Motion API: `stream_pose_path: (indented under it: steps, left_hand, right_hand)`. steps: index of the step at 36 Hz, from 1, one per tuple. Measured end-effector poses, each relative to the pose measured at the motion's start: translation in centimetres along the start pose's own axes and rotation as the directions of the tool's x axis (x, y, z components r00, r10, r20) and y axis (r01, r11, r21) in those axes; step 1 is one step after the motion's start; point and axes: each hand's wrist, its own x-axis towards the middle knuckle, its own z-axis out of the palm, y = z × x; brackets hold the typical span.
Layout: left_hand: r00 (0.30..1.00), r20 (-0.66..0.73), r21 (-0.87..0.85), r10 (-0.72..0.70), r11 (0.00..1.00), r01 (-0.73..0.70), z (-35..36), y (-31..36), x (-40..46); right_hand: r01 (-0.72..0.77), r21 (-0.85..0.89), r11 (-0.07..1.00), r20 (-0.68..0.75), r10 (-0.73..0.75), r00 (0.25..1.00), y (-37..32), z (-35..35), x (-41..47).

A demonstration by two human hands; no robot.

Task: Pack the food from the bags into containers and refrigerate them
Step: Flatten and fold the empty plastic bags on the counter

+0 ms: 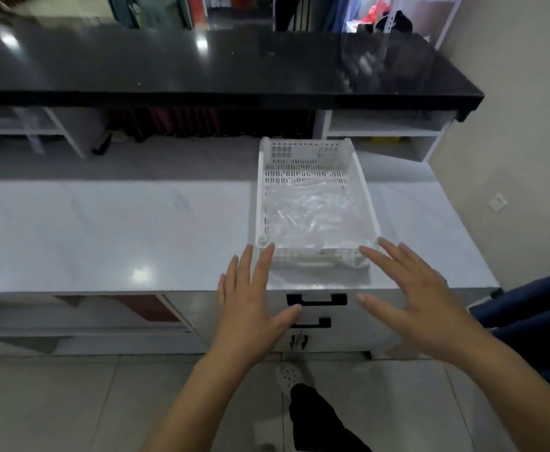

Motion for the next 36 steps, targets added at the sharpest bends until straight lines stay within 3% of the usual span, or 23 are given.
stream_pose_path:
  steps: [3,14,23,26,32,36]
  left_hand:
    - [0.999,-0.040,-0.032,0.009,0.999,-0.011,0.2,1.9,3.1]
    - [0.928,-0.318,-0.154,-0.194,0.976,0.152,0.7,1.7,9.8]
    - [0.869,-0.359,-0.341,-0.340,0.915,0.217,-1.1,2.2,10.3]
    - [0.840,-0.380,-0.442,-0.389,0.873,0.204,-2.7,1.8,10.4]
    - [0.763,-0.479,-0.646,-0.434,0.763,0.028,-8.4,0.1,10.4]
    - [0.704,-0.565,-0.668,-0.431,0.739,-0.083,-13.1,-2.7,9.3]
  right_hand:
    - [0.036,-0.031,0.999,0.017,-0.035,0.999,0.7,-1.8,5.1]
    - [0.190,-0.182,0.965,0.150,-0.164,0.975,2.8,-3.1,28.1]
    - [0.261,-0.289,0.921,0.349,-0.153,0.925,2.3,-1.1,38.1]
    - [0.288,-0.222,0.932,0.391,-0.186,0.902,1.5,-2.1,38.5]
    - [0.228,0.129,0.965,0.418,-0.261,0.870,-2.7,-7.5,37.3]
    - [0.235,0.291,0.928,0.322,-0.326,0.889,-7.2,-9.2,36.5]
